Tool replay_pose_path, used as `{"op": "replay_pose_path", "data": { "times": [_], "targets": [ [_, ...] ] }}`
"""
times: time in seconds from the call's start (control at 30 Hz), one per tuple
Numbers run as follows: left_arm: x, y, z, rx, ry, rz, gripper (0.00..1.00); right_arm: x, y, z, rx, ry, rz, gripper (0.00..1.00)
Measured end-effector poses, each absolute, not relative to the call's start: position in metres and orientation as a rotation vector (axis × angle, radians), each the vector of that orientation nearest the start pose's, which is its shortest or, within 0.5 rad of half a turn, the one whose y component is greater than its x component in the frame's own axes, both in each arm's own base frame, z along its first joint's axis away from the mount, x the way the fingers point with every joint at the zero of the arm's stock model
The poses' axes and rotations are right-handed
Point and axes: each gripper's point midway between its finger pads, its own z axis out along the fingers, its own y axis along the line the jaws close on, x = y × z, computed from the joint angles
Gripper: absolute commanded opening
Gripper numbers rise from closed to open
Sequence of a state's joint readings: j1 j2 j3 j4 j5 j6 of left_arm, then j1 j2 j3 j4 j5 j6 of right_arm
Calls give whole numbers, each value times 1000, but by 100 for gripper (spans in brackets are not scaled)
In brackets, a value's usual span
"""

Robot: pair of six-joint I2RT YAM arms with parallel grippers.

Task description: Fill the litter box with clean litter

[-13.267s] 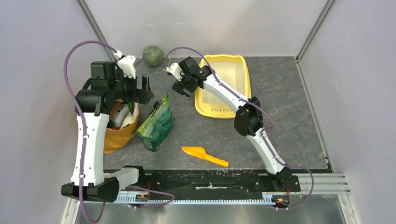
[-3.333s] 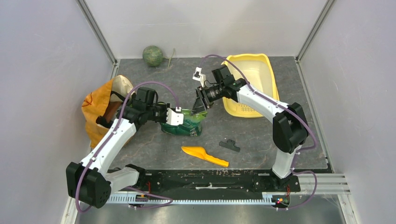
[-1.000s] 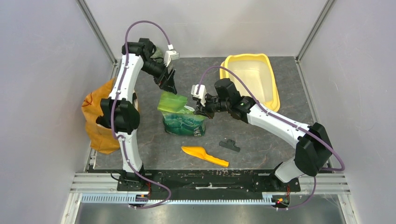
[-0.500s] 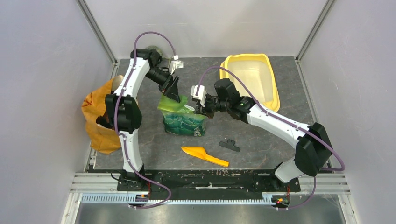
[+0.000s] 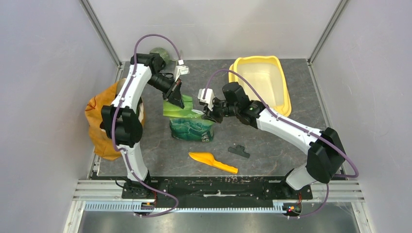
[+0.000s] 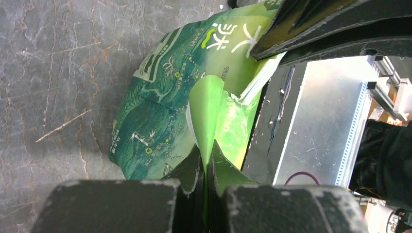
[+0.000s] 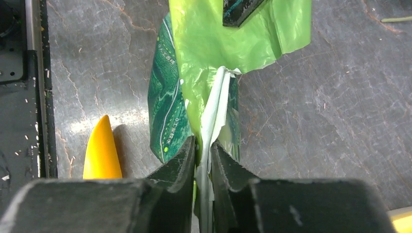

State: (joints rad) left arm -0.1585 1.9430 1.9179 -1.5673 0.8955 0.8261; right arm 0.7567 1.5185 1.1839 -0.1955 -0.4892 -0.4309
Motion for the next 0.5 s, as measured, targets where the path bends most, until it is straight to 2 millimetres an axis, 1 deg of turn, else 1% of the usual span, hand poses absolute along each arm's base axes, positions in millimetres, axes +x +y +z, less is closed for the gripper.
{"op": "replay_pose_path", "data": {
  "times": [0.03,0.13,0.17,0.2,0.27,0.37,0.43,0.5],
  "targets": [
    [307,-169,208,1230,2302,-1191,2,276,352,200,-1411,1575,712,35],
    [306,-169,214,1252,2270,-1170,2,275,350,199,-1384,1623,726,64],
    [305,-168,219,1267,2246,-1154,2,275,348,200,-1371,1647,733,71],
    [304,-168,224,1283,2219,-1135,2,274,346,200,-1357,1676,744,74],
    [299,-167,239,1320,2151,-1091,2,275,343,203,-1323,1726,766,77],
    [288,-166,261,1399,2019,-1011,2,276,336,217,-1250,1808,812,77],
    [274,-163,269,1463,1942,-955,2,279,331,230,-1186,1854,857,76],
    [258,-157,269,1520,1892,-910,2,281,327,242,-1116,1899,905,74]
  ]
}}
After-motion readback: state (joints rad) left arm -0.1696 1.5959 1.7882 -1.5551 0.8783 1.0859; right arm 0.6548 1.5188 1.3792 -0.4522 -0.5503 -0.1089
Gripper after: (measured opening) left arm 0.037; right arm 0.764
